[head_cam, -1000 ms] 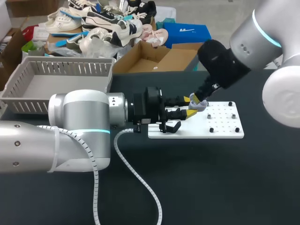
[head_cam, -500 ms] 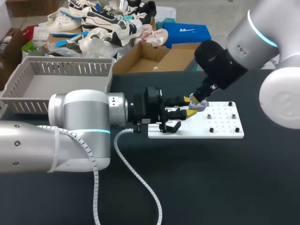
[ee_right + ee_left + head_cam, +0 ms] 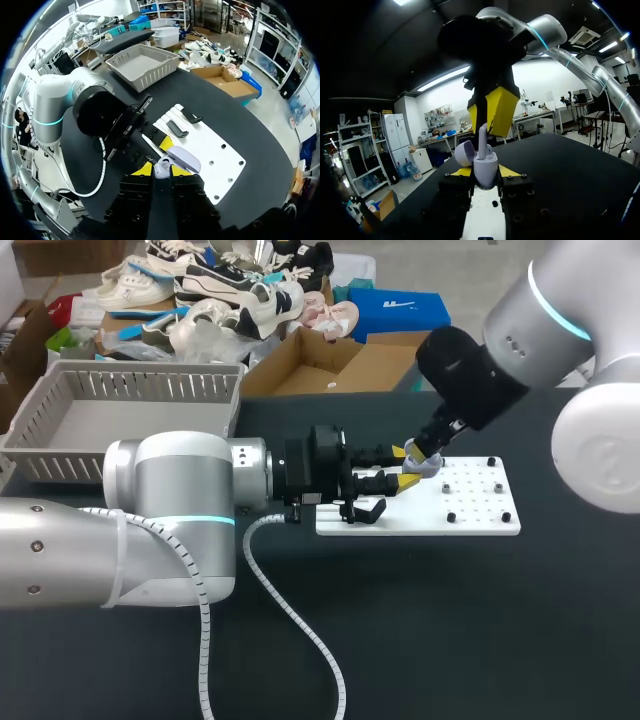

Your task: Pick up each earbud case from the left stands, insert the matching earbuds, close the lid, and place the case in the box.

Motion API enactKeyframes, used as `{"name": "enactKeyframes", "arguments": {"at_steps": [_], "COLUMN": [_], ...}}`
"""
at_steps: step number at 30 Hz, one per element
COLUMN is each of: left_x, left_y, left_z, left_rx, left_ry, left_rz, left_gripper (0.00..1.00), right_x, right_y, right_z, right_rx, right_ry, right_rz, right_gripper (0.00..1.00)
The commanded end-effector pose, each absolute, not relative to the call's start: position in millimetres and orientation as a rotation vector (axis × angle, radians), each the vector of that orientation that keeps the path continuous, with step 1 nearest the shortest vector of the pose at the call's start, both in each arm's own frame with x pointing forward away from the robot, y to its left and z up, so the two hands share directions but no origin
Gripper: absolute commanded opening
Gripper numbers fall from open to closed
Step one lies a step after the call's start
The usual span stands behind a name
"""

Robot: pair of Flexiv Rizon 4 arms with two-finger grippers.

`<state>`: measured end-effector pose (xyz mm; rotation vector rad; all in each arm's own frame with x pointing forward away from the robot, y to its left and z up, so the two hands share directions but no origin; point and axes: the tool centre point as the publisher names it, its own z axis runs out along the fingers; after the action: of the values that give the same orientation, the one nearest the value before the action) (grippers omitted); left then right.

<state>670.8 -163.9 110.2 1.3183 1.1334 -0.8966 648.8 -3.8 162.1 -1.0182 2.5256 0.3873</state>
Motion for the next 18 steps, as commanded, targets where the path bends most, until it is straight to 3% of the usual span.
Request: {"name": "enactKeyframes", "arguments": {"at_steps": [1, 18], "left_x": [670.0, 670.0], "left_y": [-164.4, -164.4], "left_z": [109.5, 109.5], "left_rx": [1.313, 1.313], "left_ry": [1.134, 1.134], "left_rz": [-0.891, -0.891], "left_gripper": [0.0, 0.0], "right_x": [649.4, 654.0], "right_y": [-2.6, -1.9], "right_z": [161.3, 156.6], "right_rx": [-1.019, -1.018], "right_ry": [2.527, 2.541], "right_rz": [0.385, 0.389], "right_gripper": [0.0, 0.0]}}
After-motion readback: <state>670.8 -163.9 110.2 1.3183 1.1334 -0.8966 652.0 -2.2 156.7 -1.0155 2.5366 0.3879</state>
